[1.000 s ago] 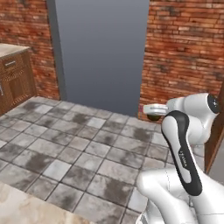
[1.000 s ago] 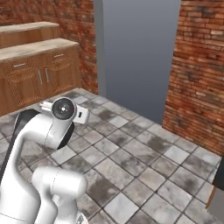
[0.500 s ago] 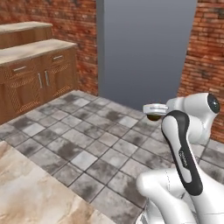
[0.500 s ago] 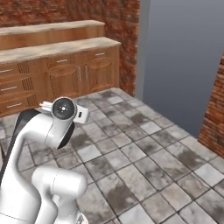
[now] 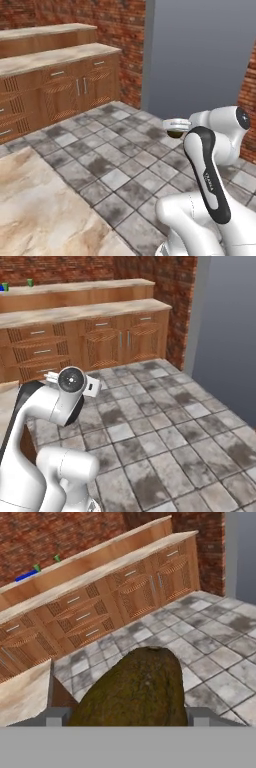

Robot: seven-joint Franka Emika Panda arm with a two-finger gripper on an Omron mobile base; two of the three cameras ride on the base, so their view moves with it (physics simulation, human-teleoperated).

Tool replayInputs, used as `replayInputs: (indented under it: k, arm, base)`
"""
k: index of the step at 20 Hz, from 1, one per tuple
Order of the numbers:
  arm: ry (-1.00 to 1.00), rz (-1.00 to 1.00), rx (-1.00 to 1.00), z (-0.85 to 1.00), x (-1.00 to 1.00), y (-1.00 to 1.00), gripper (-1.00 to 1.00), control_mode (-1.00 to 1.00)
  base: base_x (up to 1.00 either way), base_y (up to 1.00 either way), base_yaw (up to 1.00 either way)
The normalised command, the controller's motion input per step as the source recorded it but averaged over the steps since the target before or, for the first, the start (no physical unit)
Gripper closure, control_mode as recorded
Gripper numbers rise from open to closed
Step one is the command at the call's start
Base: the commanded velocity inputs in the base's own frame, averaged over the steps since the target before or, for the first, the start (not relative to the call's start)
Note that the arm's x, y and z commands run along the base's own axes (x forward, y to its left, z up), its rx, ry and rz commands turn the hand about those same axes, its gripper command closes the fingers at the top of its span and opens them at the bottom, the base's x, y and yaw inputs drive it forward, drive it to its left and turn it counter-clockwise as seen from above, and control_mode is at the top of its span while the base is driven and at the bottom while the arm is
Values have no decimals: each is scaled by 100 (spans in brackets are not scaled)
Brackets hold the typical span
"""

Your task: Gather the mushroom and avocado from the fridge and place them on a tray on the dining counter. Then gather the steak and chicken drumstick from the fridge and place them on the other tray.

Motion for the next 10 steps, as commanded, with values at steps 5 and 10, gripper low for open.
replayInputs:
  k: [5,10]
  arm:
    - [0,0,0,0,0,0,100,100]
    - [0,0,0,0,0,0,100,100]
  base:
    - [19,-55,27]
    - [35,-49,21]
